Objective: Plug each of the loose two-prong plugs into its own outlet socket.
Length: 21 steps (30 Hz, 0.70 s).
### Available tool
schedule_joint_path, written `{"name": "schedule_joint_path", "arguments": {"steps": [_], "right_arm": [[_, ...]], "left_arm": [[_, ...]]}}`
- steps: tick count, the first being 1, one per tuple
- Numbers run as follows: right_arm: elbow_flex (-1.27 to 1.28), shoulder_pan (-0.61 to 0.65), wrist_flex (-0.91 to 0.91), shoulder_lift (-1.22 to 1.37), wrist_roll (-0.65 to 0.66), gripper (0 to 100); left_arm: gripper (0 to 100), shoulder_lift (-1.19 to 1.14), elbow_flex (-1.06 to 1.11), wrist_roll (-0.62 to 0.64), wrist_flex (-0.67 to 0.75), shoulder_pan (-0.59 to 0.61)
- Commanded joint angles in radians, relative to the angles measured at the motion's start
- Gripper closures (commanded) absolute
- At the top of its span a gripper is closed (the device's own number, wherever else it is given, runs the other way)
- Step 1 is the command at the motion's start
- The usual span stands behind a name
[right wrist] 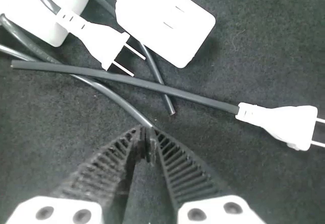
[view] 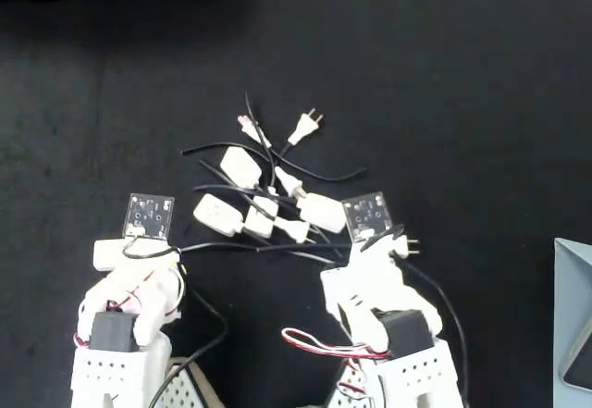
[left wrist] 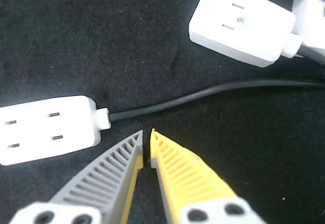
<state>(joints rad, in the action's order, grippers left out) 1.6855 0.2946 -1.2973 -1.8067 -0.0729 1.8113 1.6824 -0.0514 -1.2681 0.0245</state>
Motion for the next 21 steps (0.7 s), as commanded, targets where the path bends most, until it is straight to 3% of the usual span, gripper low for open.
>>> {"name": "schedule_joint_path", "arguments": {"steps": [1,15,21], "right_arm": [[-0.002,-0.011,-0.006,-0.085,0.008,98.5],[-0.004,-0.014,-0.006,-0.085,0.008,98.4],[-0.038,-0.15,0.044,-0.081,0.031,98.4]], "left_arm": [[96,0.006,0.016,0.008,-0.005,-0.004],[96,0.006,0.018,0.003,-0.005,0.001],[96,0.006,0.018,0.002,-0.005,0.007]]}}
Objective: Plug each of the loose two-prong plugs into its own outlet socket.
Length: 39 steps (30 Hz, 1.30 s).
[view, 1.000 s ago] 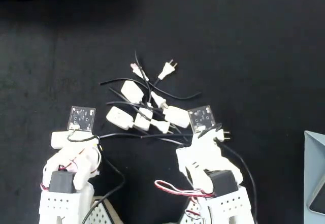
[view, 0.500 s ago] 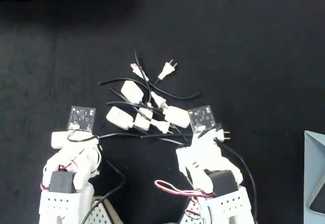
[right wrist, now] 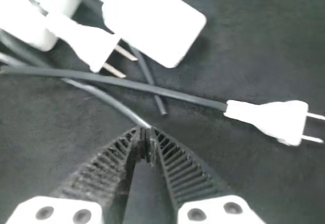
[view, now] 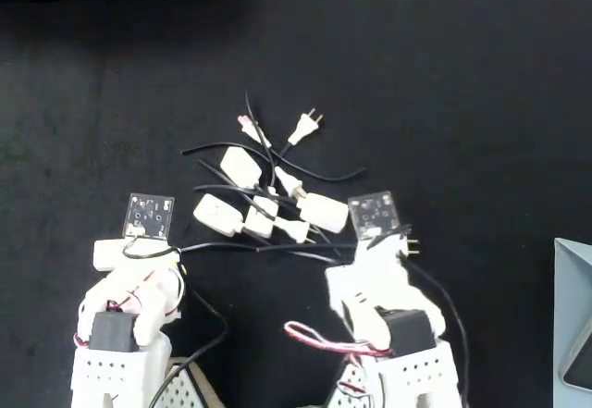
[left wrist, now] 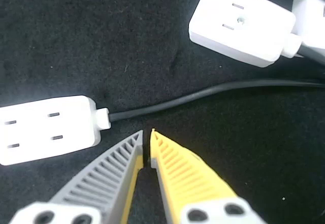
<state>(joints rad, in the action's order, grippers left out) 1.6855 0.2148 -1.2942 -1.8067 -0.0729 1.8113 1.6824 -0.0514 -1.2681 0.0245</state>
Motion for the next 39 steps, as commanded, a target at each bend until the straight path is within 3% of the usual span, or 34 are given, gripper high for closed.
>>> {"name": "schedule_joint_path", "arguments": {"steps": [1,5,7,10,16,20,26,36,39], "right_arm": [[-0.05,-0.101,0.077,-0.081,0.077,98.4],[-0.082,-0.173,0.209,-0.079,0.33,98.4],[-0.099,-0.173,0.236,-0.079,0.393,98.4],[-0.162,-0.16,0.25,-0.079,0.407,98.4],[-0.401,-0.048,0.161,-0.012,0.408,98.4],[-0.559,0.035,0.115,0.199,0.408,98.4],[-0.731,0.046,0.103,0.599,0.419,98.4],[-0.862,0.026,-0.101,1.055,0.715,98.2],[-0.862,-0.034,-0.1,1.147,0.799,91.3]], "left_arm": [[96,0.006,0.018,0.002,-0.005,0.021],[96,0.006,0.018,0.002,-0.005,0.12],[96,0.006,0.018,0.002,-0.005,0.18],[96,0.006,0.018,0.002,-0.005,0.252],[96,0.008,0.018,0.002,0.0,0.255],[96,0.008,0.018,0.002,-0.005,0.243],[96,0.008,0.018,0.002,0.0,0.278],[96,0.008,0.018,0.002,0.0,0.278],[96,0.008,0.018,0.002,0.0,0.278]]}}
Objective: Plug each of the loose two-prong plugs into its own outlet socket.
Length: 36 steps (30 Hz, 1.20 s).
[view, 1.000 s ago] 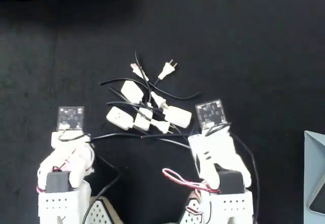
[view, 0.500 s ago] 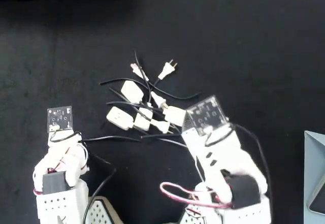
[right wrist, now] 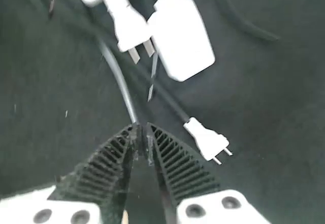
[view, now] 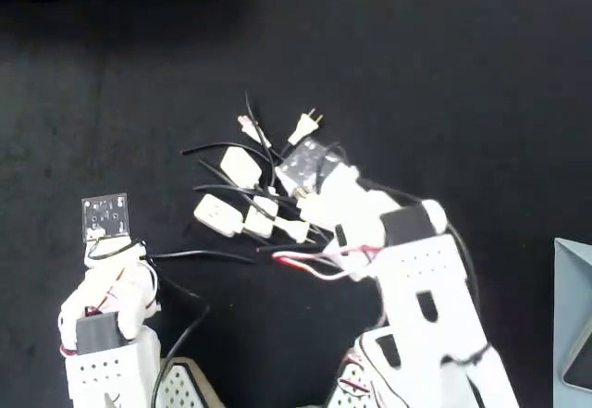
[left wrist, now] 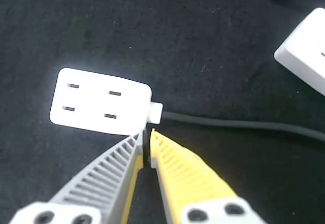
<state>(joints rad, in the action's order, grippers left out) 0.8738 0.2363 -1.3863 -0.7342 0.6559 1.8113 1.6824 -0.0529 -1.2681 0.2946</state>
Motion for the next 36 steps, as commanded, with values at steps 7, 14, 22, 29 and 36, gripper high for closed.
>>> {"name": "schedule_joint_path", "arguments": {"steps": [7,14,22,29,36], "right_arm": [[-0.048,-0.169,0.023,0.22,0.262,73.7],[-0.047,-0.173,0.123,0.328,0.315,73.7],[-0.045,-0.173,0.302,0.518,0.324,73.7],[-0.048,-0.172,0.408,0.645,0.324,83.1],[-0.058,-0.152,0.354,0.565,0.324,98.5]], "left_arm": [[96,0.008,0.018,0.003,0.0,0.008],[96,0.008,0.018,0.003,0.0,0.008],[96,0.008,0.018,0.003,0.0,0.008],[96,0.008,0.018,0.003,0.0,0.008],[96,0.008,0.018,0.003,0.0,0.008]]}}
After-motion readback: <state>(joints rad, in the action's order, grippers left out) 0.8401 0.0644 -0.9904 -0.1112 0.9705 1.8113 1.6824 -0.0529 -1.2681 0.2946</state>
